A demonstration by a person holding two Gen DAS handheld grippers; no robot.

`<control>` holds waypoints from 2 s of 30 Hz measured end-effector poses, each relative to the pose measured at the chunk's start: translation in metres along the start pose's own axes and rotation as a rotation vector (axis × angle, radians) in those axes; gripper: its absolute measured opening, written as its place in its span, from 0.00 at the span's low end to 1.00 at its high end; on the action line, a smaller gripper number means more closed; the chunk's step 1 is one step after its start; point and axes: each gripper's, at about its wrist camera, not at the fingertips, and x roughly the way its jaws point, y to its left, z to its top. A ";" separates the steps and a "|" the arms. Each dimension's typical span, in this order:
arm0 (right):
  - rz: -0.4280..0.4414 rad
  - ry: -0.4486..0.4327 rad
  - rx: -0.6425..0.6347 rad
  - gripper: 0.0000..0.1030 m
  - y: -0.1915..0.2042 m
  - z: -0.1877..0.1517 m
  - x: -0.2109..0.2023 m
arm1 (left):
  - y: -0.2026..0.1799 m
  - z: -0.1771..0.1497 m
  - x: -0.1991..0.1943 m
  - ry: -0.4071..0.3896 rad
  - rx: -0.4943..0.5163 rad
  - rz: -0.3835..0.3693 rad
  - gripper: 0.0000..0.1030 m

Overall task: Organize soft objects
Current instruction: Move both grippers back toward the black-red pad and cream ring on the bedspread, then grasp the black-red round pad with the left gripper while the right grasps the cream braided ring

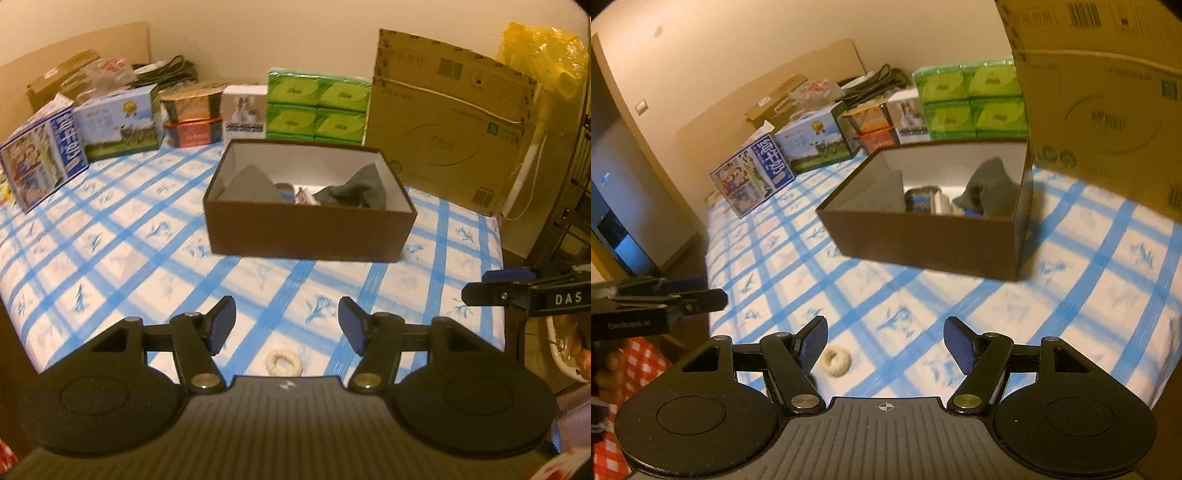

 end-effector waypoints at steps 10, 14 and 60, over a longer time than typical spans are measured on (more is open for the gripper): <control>-0.006 0.043 -0.005 0.68 0.016 -0.031 0.010 | 0.010 -0.036 -0.006 0.033 -0.089 0.038 0.58; -0.005 0.072 -0.006 0.68 0.020 -0.042 0.017 | 0.011 -0.049 -0.006 0.049 -0.090 0.060 0.58; -0.104 0.277 -0.060 0.70 0.029 -0.090 0.113 | 0.021 -0.134 0.090 0.213 0.010 0.114 0.58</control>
